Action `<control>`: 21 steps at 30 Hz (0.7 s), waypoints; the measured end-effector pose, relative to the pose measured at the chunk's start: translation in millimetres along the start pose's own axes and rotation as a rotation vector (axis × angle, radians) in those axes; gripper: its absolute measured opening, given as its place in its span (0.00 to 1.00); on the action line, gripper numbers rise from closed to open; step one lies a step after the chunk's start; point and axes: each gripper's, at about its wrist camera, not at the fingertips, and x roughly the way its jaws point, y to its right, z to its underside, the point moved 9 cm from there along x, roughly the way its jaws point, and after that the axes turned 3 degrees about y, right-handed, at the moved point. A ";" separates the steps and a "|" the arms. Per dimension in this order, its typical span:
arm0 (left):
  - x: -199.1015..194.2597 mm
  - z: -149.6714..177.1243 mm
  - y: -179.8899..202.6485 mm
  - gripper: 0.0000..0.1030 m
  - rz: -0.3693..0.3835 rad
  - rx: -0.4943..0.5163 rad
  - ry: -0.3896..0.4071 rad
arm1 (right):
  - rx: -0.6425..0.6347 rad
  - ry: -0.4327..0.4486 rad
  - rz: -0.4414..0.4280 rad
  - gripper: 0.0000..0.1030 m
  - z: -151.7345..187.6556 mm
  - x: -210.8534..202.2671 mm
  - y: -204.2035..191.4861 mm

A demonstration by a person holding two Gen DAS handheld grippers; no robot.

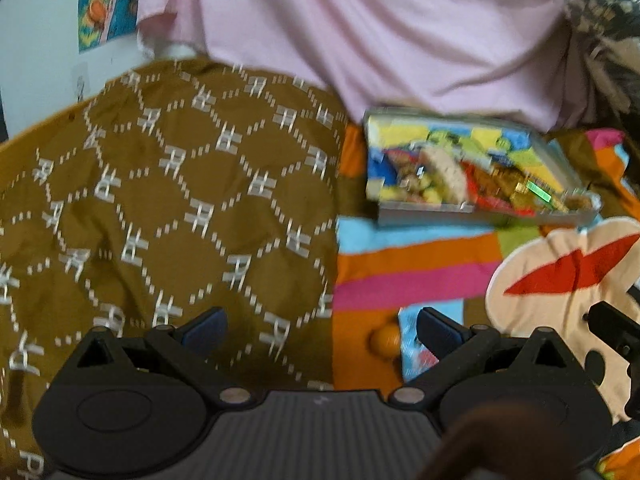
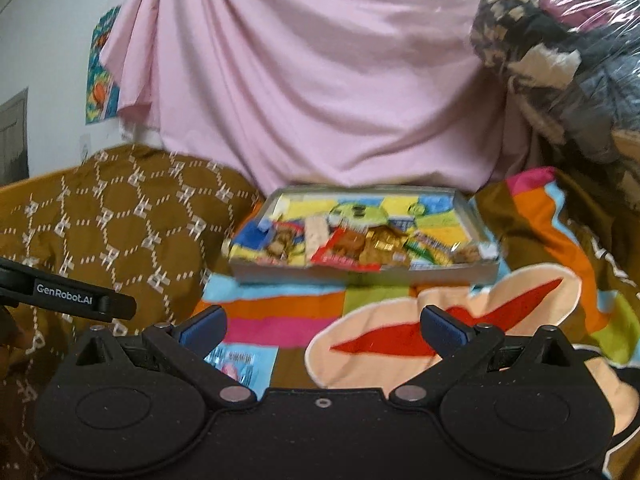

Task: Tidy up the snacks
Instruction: 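Withdraw both tools from the tray toward the blue candy pack and mandarin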

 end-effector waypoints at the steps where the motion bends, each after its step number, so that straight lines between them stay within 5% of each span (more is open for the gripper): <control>1: 2.8 4.1 -1.1 1.00 -0.007 0.000 -0.024 | -0.006 -0.013 -0.006 0.99 3.1 2.1 -2.7; 21: 35.1 34.6 -9.8 1.00 -0.065 0.045 -0.227 | -0.064 -0.223 -0.081 0.99 52.3 40.2 -29.9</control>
